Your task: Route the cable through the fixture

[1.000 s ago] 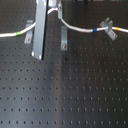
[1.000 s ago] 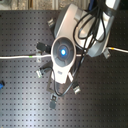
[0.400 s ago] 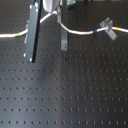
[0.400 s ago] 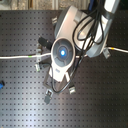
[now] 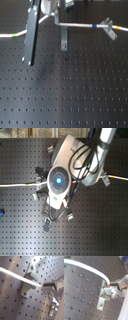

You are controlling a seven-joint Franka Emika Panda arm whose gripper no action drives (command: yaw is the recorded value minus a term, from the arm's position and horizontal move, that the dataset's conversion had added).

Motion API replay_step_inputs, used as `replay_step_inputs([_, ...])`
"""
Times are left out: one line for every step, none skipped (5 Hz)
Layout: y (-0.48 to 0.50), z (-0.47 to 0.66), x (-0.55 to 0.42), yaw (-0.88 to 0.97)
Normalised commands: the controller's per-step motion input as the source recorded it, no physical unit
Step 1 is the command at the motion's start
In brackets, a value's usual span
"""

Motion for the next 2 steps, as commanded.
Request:
replay_step_inputs([0.132, 0.11, -0.045, -0.07])
replay_step_inputs([0.390, -0.01, 0.219, 0.13])
